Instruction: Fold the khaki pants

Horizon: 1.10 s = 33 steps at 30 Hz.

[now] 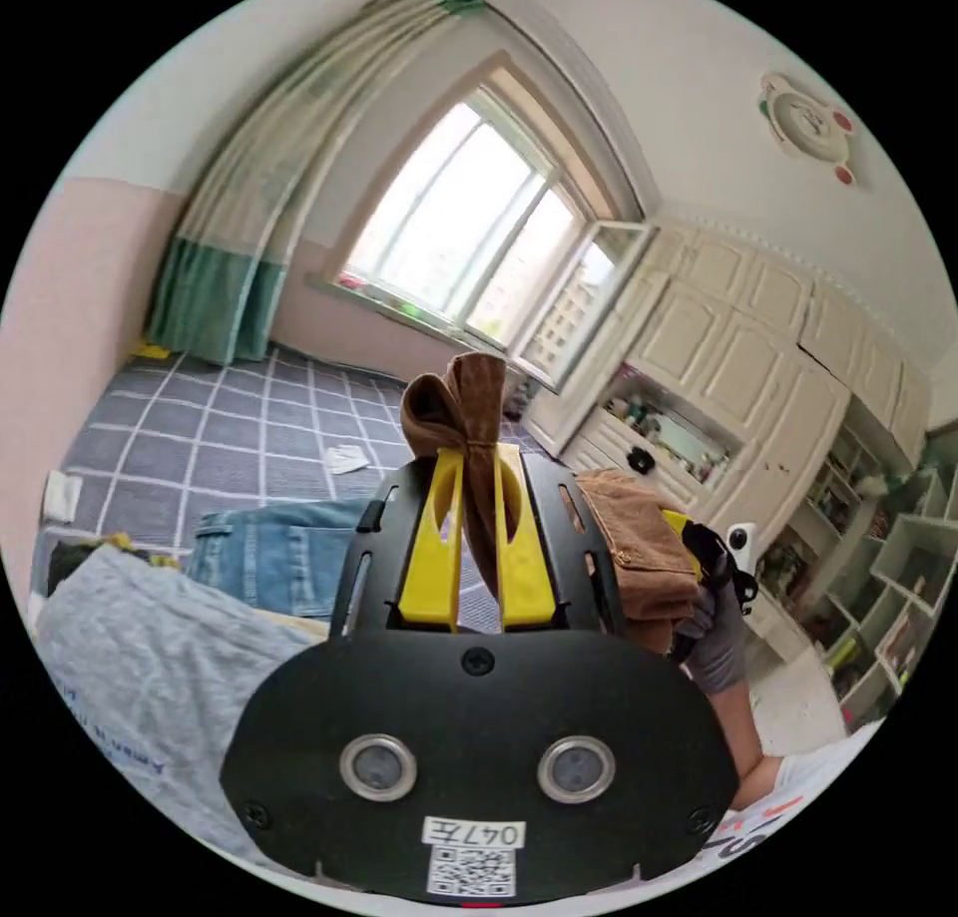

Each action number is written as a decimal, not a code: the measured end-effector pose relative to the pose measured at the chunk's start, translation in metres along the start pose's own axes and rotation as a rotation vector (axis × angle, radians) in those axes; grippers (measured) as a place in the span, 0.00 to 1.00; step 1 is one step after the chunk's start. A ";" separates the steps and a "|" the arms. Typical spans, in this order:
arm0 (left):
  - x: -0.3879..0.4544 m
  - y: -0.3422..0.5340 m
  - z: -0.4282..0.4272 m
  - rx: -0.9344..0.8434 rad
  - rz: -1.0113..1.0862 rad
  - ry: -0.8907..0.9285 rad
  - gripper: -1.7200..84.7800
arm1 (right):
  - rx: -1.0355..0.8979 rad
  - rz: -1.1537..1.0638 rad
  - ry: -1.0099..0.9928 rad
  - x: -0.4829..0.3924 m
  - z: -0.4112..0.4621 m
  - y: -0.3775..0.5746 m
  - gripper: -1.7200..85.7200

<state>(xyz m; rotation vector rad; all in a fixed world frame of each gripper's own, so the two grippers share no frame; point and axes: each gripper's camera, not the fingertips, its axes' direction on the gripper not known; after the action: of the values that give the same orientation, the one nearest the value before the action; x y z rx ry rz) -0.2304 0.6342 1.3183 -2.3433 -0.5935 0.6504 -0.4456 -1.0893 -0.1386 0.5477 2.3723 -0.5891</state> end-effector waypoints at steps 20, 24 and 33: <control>-0.146 0.042 -0.143 0.077 -0.440 -0.229 0.07 | -0.169 0.348 0.081 0.081 0.002 0.105 0.09; -0.085 0.036 -0.139 0.097 -0.329 -0.254 0.02 | -0.006 0.114 0.349 0.011 -0.103 0.124 0.04; 0.275 0.089 -0.045 0.273 0.569 -0.232 0.01 | -0.057 -0.030 0.882 -0.077 -0.248 0.279 0.01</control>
<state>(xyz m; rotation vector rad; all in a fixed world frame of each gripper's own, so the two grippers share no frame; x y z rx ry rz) 0.0311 0.7043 1.2079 -2.1853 0.0863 1.1869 -0.3637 -0.7487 0.0103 0.8768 3.2062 -0.3114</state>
